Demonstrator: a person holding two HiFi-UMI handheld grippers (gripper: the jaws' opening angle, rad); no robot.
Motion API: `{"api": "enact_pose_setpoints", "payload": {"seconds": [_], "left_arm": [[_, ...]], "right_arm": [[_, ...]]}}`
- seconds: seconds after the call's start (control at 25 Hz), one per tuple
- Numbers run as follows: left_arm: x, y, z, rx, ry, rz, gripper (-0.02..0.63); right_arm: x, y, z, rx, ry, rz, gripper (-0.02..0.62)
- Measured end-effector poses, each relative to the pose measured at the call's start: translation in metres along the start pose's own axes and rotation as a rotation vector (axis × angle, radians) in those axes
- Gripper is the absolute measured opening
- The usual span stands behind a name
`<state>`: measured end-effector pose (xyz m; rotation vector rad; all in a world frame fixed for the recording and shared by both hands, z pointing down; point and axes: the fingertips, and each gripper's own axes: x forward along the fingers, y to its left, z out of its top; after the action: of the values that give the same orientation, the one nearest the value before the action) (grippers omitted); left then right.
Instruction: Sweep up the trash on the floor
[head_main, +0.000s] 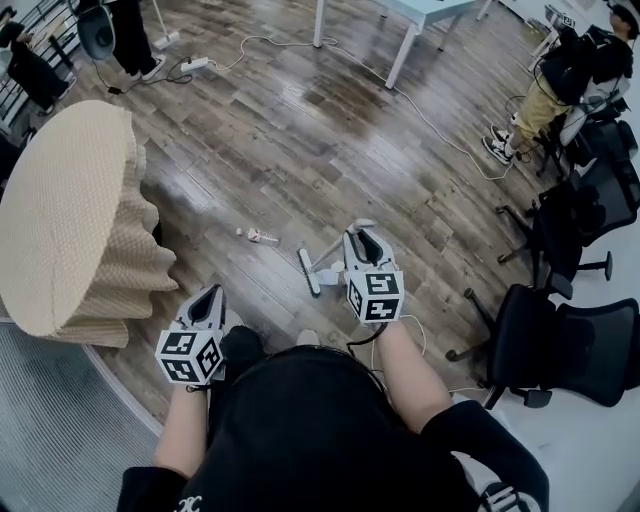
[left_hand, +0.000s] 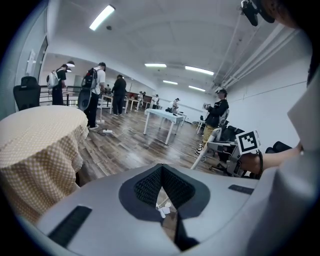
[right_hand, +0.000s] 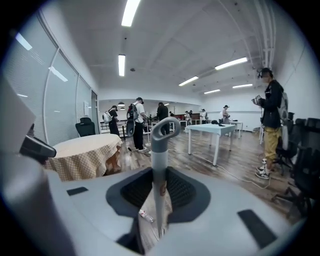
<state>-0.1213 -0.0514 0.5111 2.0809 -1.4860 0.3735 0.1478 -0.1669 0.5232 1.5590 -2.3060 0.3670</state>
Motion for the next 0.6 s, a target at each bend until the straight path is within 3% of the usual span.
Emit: {"api": "enact_pose_setpoints", "payload": {"seconds": [0.24,0.4,0.6], "left_arm": [[0.024,0.029,0.005,-0.003,0.023,-0.033,-0.005],[0.047,0.069,0.034,0.004,0.018,-0.081,-0.005],[0.066,0.128,0.074,0.016,0.012,-0.16,-0.005]], "right_arm": [[0.023,0.05,0.035,-0.062,-0.01,0.093,0.1],[0.05,0.098,0.066,-0.095,0.002,0.15,0.1],[0.084,0.153,0.117,-0.108,-0.013,0.155,0.1]]}}
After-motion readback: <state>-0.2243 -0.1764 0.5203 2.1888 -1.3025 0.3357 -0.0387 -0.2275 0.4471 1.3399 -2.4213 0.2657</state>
